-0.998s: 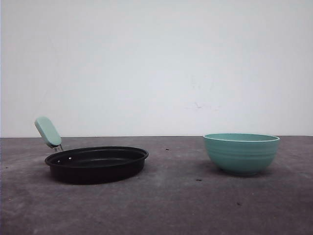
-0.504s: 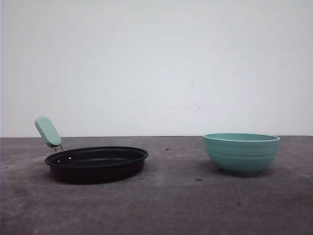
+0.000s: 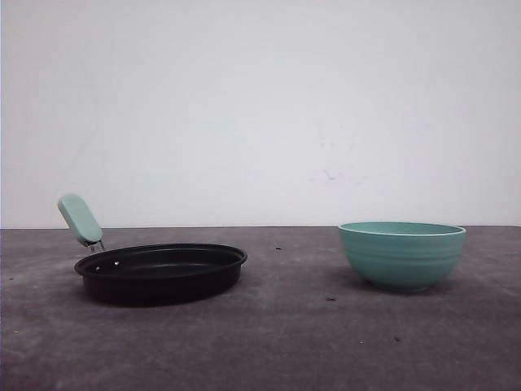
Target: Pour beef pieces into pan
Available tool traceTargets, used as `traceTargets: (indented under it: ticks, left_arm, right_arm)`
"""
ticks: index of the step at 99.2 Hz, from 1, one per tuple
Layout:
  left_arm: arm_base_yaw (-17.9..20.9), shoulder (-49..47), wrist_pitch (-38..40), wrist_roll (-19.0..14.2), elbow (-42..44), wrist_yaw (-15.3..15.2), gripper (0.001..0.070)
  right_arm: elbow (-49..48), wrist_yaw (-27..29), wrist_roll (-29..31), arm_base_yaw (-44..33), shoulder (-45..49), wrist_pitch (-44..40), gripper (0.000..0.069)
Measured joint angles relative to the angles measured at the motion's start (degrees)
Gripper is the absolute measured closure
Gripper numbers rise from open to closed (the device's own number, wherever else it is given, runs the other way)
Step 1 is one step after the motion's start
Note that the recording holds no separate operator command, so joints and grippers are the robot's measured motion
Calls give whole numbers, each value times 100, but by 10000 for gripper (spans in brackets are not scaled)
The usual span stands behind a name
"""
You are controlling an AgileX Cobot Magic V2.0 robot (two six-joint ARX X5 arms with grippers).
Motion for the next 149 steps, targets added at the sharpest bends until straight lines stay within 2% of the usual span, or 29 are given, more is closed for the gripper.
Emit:
traceTargets:
  ticks: [11,31,48,52,56,59,70,74,78,103,121,132,149]
  left_arm:
    - [0,951,-291,435,1110,9,697]
    - [-94,2181,-535,975,2844,7,697]
    - [-299,2603,-706,1246,3679,9,678]
    - [-345,2612,-734,1259,3685,9,619]
    - [-369,2618,-857,1270,3685,7,508]
    - [-389,2636,-949,1276,3683,-4,418]
    - [-396,2699,-1189,1305,3681,-90,90]
    - [-396,2710,-1220,1331,3681,-105,12]
    - [-396,2712,-1220,1368,3681,-109,14]
    - [-396,2820,-1099,1390,3558,-118,16]
    - [-396,2970,-555,1335,2583,-129,32]
    - [-396,3095,149,1016,1596,-146,33]
    - [-396,3759,1425,105,179,-144,33]
  right_arm:
    - [1152,-17,-254,0,833,-645,685]
    - [3392,-11,-1488,0,2465,-2369,685]
    - [4087,-39,-1849,0,3086,-2680,684]
    - [4087,-66,-1875,0,3119,-2702,671]
    - [4087,-111,-1906,0,3136,-2723,627]
    - [4087,-155,-1941,0,3143,-2726,567]
    - [4087,-157,-1958,0,3161,-2728,227]
    - [4087,-157,-1958,0,3161,-2732,108]
    - [4087,-155,-1958,0,3167,-2765,4]
    - [4087,-146,-1974,0,3416,-3152,7]
    - [4087,-146,-1985,0,3493,-3392,7]
    - [4087,-146,-2002,0,3484,-3491,7]
    - [4087,-144,-2100,0,3484,-3663,7]
